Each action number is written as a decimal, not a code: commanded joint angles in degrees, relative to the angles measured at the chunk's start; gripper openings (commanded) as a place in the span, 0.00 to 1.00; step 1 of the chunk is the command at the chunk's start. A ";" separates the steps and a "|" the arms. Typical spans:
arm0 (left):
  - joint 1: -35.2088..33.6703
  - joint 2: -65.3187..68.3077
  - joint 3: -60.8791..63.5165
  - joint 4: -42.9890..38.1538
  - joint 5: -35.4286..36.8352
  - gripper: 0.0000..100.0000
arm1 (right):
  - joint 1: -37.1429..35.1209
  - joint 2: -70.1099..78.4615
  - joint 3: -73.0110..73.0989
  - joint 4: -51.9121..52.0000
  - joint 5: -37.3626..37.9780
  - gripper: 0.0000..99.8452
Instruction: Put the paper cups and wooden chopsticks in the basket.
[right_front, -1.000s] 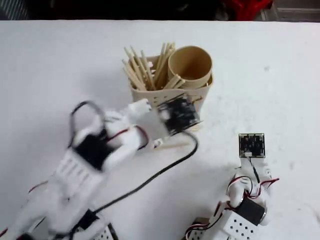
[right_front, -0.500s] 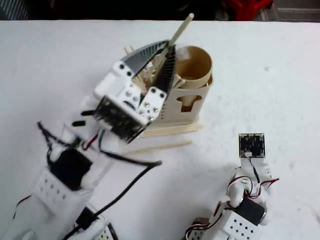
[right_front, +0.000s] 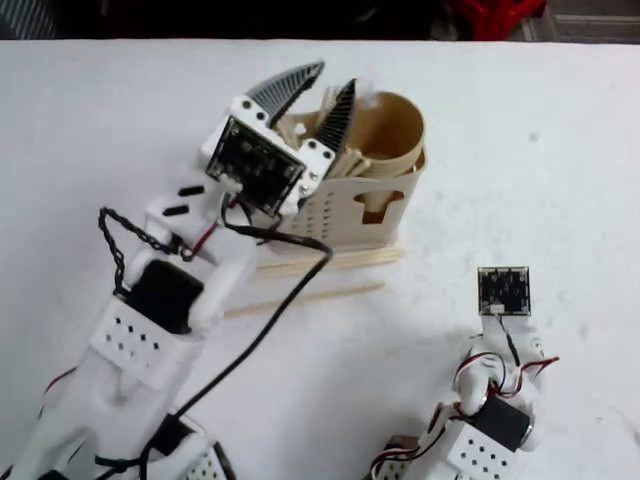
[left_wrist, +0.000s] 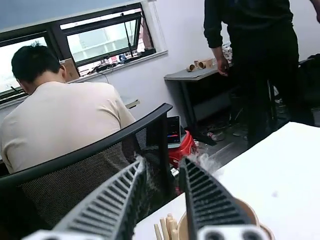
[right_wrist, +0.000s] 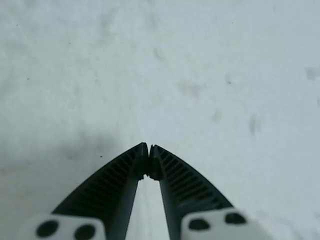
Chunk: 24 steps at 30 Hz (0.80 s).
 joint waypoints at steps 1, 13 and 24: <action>-0.48 -0.13 -2.29 -0.53 -0.53 0.10 | -0.22 -0.48 0.26 0.31 -0.18 0.02; 11.30 1.01 -0.44 45.80 -11.87 0.08 | -0.22 -0.66 0.26 0.31 -0.18 0.02; 10.15 29.49 6.95 37.45 -18.02 0.09 | -0.22 -0.40 0.26 0.31 -0.18 0.02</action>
